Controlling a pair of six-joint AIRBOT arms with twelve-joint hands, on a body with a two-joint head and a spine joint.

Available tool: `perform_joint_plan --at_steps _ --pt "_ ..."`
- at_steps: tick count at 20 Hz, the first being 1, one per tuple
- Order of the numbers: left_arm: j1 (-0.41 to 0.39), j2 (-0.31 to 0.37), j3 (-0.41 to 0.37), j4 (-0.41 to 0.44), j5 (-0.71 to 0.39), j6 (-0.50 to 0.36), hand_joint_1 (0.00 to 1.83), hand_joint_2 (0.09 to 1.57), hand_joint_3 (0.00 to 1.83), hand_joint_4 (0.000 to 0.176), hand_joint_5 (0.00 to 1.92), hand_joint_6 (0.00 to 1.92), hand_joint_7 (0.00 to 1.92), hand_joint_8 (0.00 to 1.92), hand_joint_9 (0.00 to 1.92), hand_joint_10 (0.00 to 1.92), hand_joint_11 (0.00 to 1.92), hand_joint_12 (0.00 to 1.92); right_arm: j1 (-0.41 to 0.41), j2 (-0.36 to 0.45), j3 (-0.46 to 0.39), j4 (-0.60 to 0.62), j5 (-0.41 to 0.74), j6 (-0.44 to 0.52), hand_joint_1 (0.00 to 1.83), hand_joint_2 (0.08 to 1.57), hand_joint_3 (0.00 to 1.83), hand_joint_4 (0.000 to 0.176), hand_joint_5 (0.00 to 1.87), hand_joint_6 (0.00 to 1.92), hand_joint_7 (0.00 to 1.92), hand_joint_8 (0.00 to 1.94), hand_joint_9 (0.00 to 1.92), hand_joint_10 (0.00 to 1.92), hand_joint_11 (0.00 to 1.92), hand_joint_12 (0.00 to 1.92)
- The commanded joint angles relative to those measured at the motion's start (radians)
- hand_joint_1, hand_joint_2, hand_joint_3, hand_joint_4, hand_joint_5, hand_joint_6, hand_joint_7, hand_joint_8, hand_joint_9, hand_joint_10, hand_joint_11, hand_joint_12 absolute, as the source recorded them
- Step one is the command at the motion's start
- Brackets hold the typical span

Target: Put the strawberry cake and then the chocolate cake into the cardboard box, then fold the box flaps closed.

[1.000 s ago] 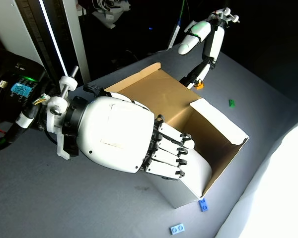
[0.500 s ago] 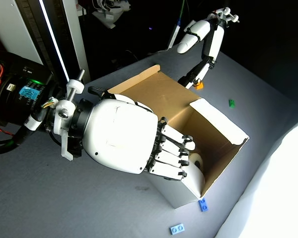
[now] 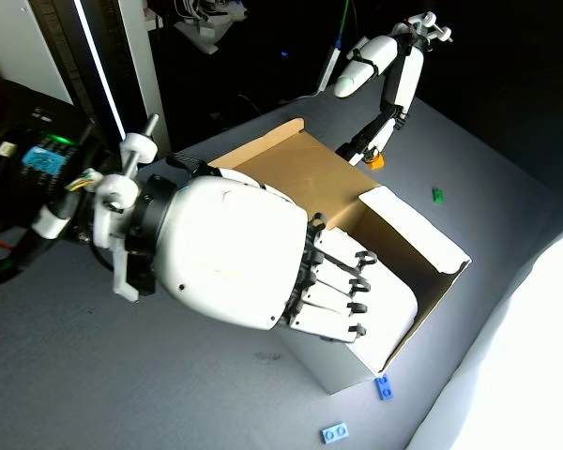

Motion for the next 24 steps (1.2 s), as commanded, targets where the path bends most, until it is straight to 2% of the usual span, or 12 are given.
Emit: perform_joint_plan --at_steps 1,7,9,12,15,24 --pt "-0.006 0.008 -0.003 -0.056 -0.012 -0.014 0.38 1.11 0.00 0.000 0.48 0.01 0.60 0.00 0.72 0.01 0.30 1.12 0.016 0.018 0.007 0.003 0.112 0.008 0.43 1.12 0.00 0.000 0.29 0.00 0.41 0.00 0.29 0.48 0.00 1.48" --pt "0.009 0.004 -0.043 -0.073 -0.043 -0.025 0.36 1.11 0.00 0.000 0.49 0.00 0.60 0.00 0.71 0.00 0.30 1.12 -0.043 0.101 0.049 0.006 0.189 0.009 0.44 1.12 0.00 0.000 0.29 0.01 0.41 0.01 0.29 0.49 0.00 1.50" --pt "0.013 0.003 -0.060 -0.087 -0.048 -0.025 0.37 1.10 0.00 0.000 0.49 0.00 0.61 0.01 0.73 0.01 0.30 1.12 -0.075 0.124 0.060 0.066 0.200 0.006 0.39 1.12 0.00 0.000 0.30 0.01 0.43 0.01 0.31 0.50 0.00 1.51" --pt "0.009 0.002 -0.077 -0.095 -0.054 -0.025 0.37 1.10 0.00 0.000 0.50 0.01 0.62 0.00 0.72 0.01 0.30 1.11 -0.129 0.158 0.047 0.093 0.240 0.004 0.38 1.13 0.00 0.000 0.30 0.01 0.42 0.01 0.30 0.50 0.00 1.50" --pt "-0.015 -0.002 -0.079 -0.097 -0.065 -0.025 0.37 1.10 0.00 0.000 0.49 0.00 0.61 0.00 0.72 0.00 0.30 1.10 -0.179 0.187 0.030 0.110 0.274 0.004 0.32 1.15 0.01 0.000 0.29 0.01 0.42 0.01 0.31 0.50 0.00 1.51" --pt "-0.125 -0.022 -0.035 -0.097 -0.070 -0.030 0.39 1.09 0.00 0.000 0.49 0.00 0.61 0.00 0.72 0.00 0.30 1.10 -0.220 0.230 -0.027 0.147 0.279 0.003 0.22 1.16 0.01 0.000 0.32 0.01 0.45 0.01 0.33 0.49 0.00 1.50"
